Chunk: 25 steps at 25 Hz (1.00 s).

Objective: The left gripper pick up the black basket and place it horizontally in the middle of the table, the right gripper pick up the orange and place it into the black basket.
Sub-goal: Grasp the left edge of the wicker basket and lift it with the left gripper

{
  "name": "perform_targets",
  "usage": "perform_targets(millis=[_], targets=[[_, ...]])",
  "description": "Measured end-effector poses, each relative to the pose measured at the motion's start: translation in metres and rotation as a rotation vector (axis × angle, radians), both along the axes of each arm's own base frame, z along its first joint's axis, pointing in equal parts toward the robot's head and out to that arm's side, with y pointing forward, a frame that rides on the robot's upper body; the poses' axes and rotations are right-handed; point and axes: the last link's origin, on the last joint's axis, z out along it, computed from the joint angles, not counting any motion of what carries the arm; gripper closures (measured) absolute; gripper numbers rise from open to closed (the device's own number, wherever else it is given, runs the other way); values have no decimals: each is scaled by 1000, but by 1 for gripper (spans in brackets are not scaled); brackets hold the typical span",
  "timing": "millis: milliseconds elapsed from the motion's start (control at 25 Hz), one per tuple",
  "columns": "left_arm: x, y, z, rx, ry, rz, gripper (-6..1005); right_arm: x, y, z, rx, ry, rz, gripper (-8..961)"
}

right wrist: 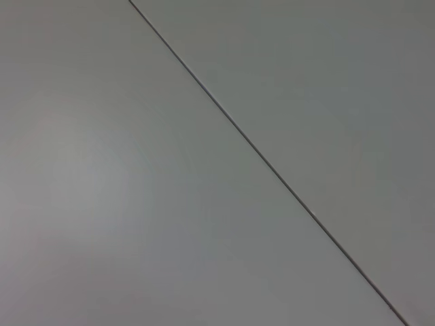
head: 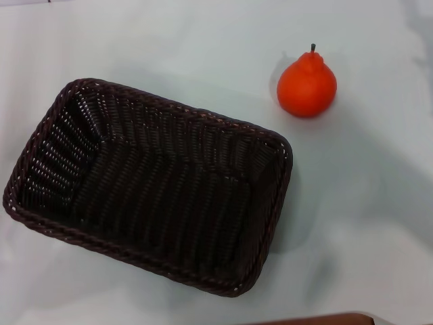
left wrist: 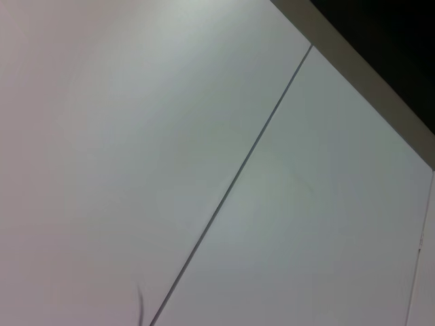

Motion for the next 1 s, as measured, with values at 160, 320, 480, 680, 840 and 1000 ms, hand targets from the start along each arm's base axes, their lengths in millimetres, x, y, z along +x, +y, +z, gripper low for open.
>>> perform_targets(millis=[160, 320, 480, 680, 840, 1000], targets=[[3, 3, 2, -63, 31, -38, 262, 0, 1, 0, 0, 2, -2, 129], [8, 12, 12, -238, 137, -108, 239, -1, 2, 0, 0, 2, 0, 130], [9, 17, 31, -401, 240, -99, 244, 0, 2, 0, 1, 4, -2, 131], [11, 21, 57, -653, 400, -4, 246, 1, 1, 0, 1, 8, -11, 129], [22, 23, 68, -780, 548, 73, 248, 1, 3, 0, 0, 13, -16, 130], [40, 25, 72, -878, 679, 153, 245, -1, 8, -1, -5, 16, -12, 130]])
